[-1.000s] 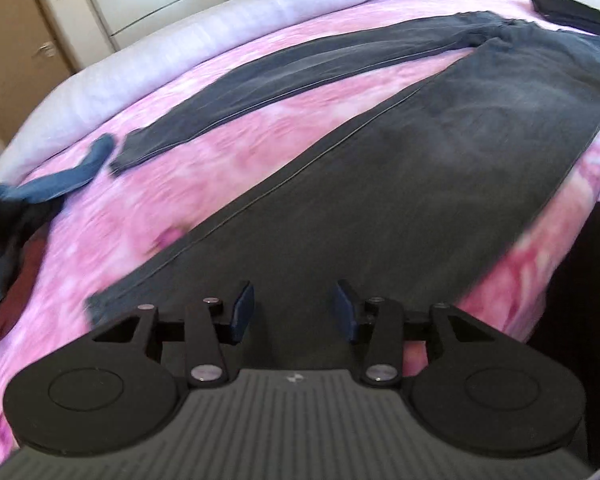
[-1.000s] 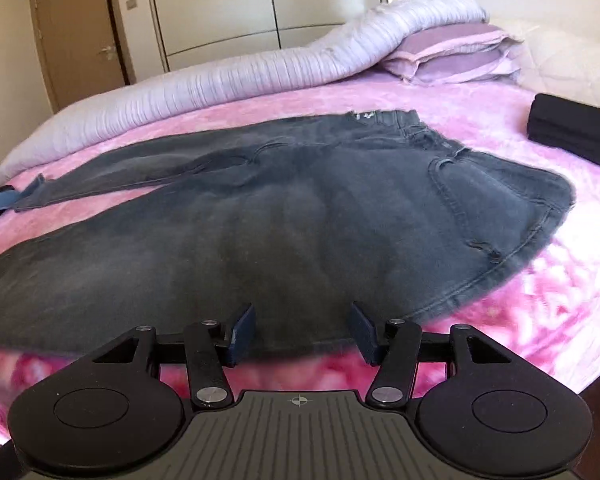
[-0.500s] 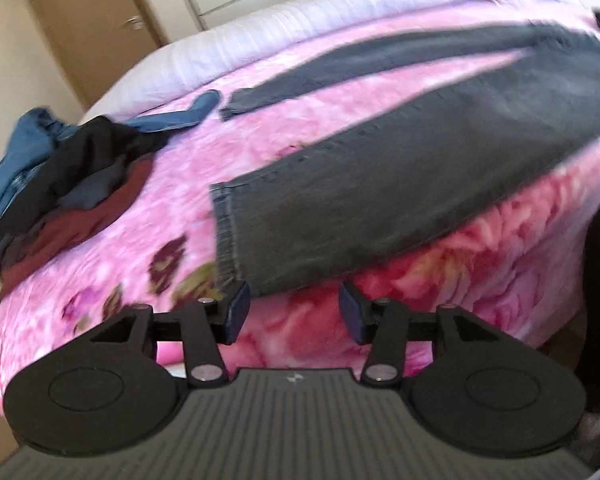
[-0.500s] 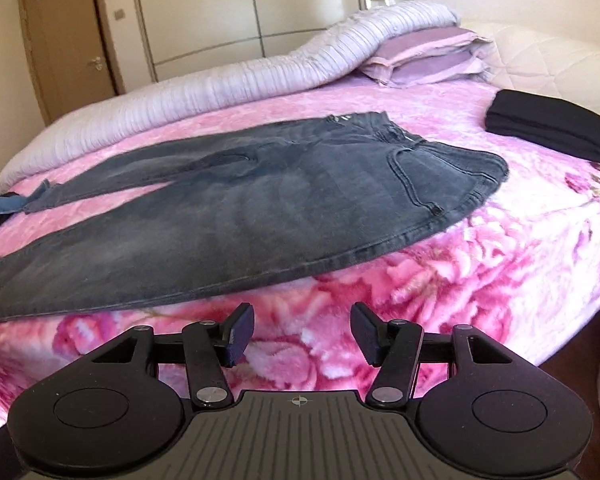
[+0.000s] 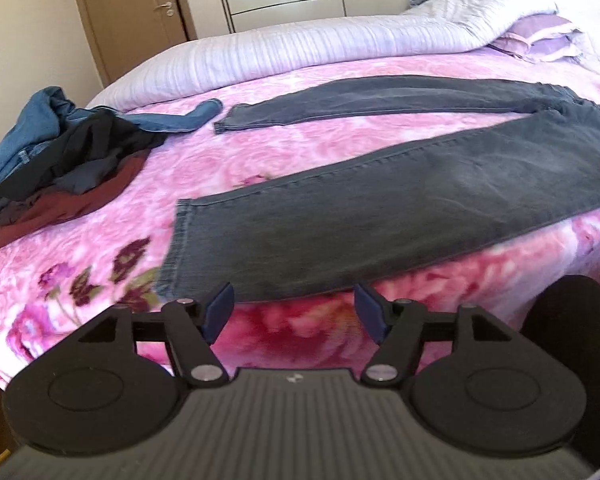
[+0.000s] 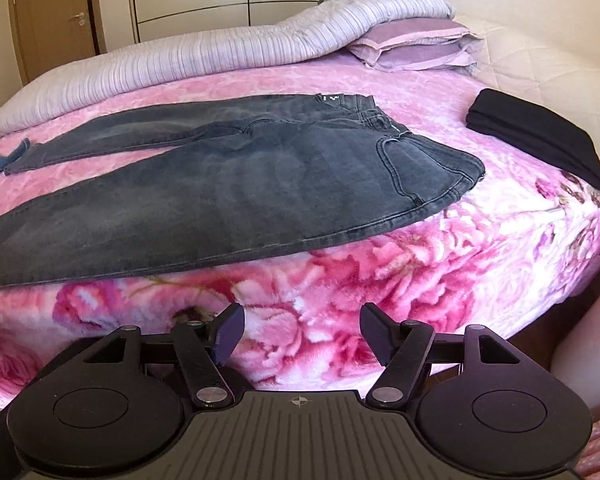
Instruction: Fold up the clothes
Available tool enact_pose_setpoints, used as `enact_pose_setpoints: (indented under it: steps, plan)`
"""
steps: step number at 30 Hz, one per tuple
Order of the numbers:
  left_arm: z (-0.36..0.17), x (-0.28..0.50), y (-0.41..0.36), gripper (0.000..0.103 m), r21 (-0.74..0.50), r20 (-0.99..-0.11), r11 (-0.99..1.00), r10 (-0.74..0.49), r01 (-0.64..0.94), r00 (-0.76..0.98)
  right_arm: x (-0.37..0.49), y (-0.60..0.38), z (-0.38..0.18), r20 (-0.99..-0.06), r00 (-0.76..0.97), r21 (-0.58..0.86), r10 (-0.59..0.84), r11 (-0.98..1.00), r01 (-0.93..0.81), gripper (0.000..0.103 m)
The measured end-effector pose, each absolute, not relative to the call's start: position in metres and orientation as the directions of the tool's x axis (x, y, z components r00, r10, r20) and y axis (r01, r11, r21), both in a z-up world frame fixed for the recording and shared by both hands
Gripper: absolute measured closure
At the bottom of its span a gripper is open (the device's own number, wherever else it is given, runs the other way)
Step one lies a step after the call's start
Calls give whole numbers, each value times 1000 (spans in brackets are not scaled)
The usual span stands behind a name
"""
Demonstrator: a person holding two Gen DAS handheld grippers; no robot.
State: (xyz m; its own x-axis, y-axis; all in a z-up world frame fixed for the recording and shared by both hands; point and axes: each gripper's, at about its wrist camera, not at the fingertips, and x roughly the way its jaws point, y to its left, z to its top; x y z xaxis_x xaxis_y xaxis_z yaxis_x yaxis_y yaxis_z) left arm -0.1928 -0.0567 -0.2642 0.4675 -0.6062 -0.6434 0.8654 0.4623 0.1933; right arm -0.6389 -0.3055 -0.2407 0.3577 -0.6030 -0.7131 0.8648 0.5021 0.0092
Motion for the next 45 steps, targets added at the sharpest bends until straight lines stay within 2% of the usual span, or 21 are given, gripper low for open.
enact_pose_setpoints:
  steps: [4, 12, 45]
  plan:
    - [-267, -205, -61, 30, 210, -646, 442, -606, 872, 464, -640, -301, -242, -712, 362, 13, -601, 504, 864, 33]
    - [-266, -219, -61, 24, 250, -644, 430, -595, 868, 480, -637, -295, -243, -702, 376, 11, -605, 519, 855, 32]
    - [-277, -215, -70, 22, 259, -648, 405, -600, 877, 469, -607, -299, -264, -742, 383, -13, -550, 583, 812, 31]
